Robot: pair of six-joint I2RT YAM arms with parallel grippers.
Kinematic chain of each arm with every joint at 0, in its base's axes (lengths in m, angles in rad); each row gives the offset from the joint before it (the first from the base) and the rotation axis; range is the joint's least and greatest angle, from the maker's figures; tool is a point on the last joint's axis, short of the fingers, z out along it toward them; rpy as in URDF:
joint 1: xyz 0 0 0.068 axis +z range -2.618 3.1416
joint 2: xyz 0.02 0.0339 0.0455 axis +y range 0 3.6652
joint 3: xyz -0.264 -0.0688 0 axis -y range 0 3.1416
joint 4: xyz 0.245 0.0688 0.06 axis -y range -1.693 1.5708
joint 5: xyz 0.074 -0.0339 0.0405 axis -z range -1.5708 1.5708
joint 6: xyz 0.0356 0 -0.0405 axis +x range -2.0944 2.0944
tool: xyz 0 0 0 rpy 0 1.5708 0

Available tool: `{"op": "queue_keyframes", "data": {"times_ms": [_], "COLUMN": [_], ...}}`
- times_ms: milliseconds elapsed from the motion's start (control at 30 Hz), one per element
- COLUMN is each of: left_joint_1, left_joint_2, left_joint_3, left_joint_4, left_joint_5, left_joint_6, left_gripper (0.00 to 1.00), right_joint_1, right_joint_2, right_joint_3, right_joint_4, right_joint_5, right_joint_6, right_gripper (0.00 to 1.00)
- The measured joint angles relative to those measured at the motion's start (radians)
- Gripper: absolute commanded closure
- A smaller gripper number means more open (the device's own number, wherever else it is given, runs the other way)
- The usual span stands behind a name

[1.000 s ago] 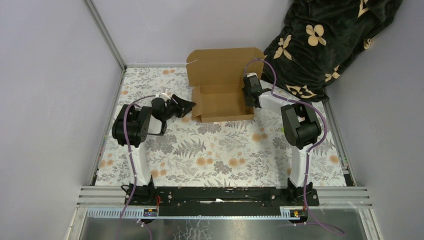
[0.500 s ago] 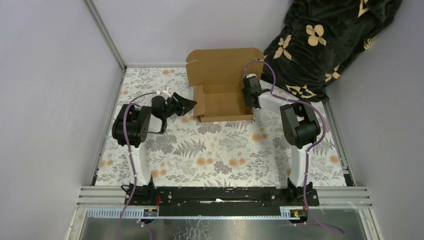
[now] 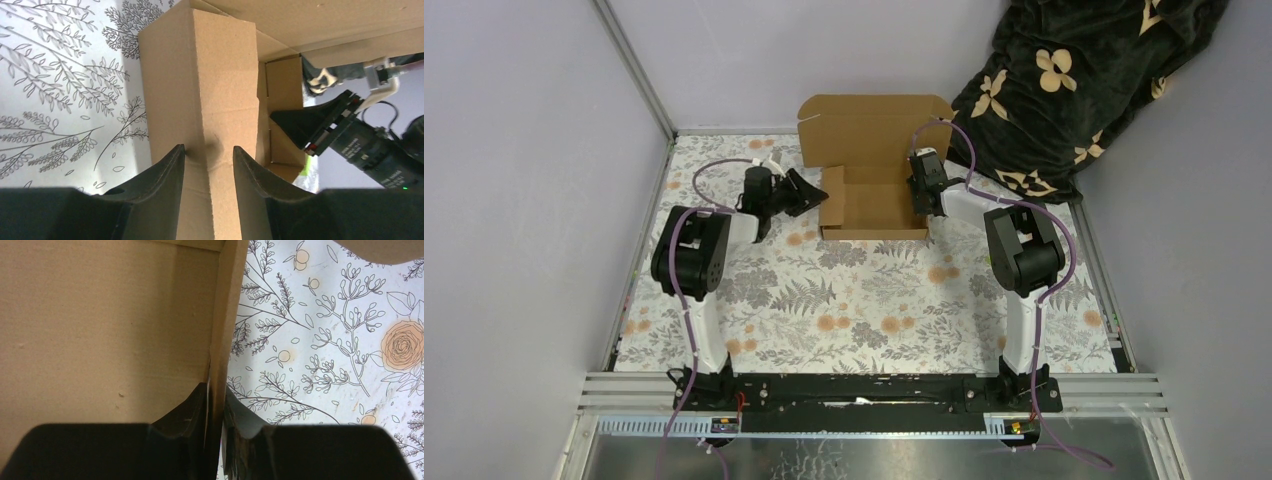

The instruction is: Fold the paper box

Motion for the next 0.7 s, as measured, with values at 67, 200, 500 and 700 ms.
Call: {"op": "queue_keyframes", "data": {"times_ms": [67,200,500,700], "left_joint_1": [-0.022,-0.071,-0.127,-0.150], "left_joint_2": [0.000,0.000,0.000,0.005], "left_joint_3": [0.049,0.132,0.230,0.289], "left_joint_4": [-0.083,-0.220,-0.408,-0.499], "left_joint_5": [-0.038,-0.125,-0.268,-0.336], "left_joint_6": [0.047,0.137,0.259,0.315], "left_gripper": [0.53,0.53,0.53,0.52], "right_joint_1": [0.000,-0.003,-0.011,-0.011], "right_joint_2": [0.000,0.000,0.000,0.000], "right_joint_3": [0.000,0.000,0.000,0.000], "right_joint_4": [0.000,-0.001,0.000,0.000], "right_joint_5": [0.000,0.004,0.003,0.000], "right_joint_6": [0.000,0.000,0.000,0.000], "right_gripper": [0.79,0.79,0.79,0.79]}}
